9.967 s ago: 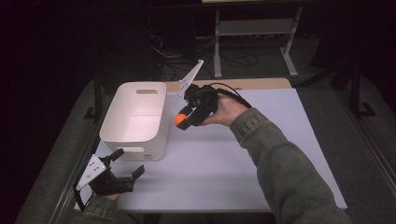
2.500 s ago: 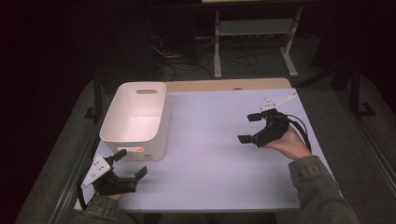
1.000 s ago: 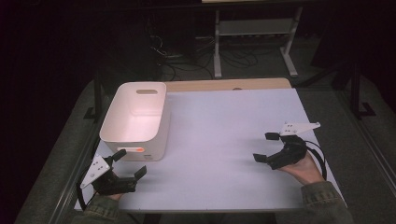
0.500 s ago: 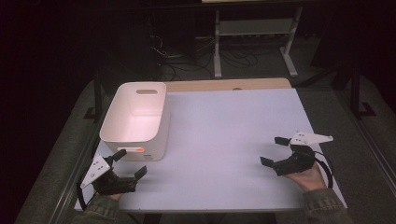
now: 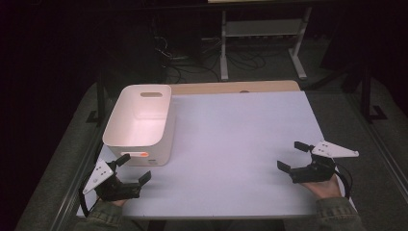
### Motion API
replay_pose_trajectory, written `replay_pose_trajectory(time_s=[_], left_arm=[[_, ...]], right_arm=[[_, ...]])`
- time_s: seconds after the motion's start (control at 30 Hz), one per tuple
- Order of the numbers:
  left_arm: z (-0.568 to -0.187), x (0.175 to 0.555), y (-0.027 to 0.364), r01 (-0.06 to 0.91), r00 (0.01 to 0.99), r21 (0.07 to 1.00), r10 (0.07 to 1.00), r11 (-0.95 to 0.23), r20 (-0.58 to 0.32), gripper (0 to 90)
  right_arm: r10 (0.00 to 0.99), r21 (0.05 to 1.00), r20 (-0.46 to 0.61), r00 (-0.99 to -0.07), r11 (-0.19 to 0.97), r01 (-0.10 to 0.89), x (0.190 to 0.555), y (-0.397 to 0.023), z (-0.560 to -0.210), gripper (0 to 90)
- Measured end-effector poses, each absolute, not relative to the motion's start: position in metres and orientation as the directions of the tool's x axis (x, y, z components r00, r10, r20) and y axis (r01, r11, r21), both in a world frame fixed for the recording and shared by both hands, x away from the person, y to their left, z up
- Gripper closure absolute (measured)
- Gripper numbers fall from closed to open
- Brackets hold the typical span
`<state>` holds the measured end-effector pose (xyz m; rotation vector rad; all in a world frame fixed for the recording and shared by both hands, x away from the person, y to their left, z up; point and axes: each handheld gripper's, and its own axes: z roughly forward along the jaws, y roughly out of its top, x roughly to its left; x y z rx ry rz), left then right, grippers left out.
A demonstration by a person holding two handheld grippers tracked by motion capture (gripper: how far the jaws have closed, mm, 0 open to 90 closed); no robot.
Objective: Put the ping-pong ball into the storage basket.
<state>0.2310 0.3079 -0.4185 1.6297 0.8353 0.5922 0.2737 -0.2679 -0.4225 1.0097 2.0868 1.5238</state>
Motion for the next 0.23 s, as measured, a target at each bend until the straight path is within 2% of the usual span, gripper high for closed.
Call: replay_pose_trajectory(time_s=[0.23], left_arm=[[-0.4185,0.2316,0.3080,0.206,0.620,0.974,0.782,-0.093,-0.056,0.0]], right_arm=[[0.735,0.937,0.102,-0.671,0.155,0.312,0.2710,-0.2714,-0.4259,0.0]])
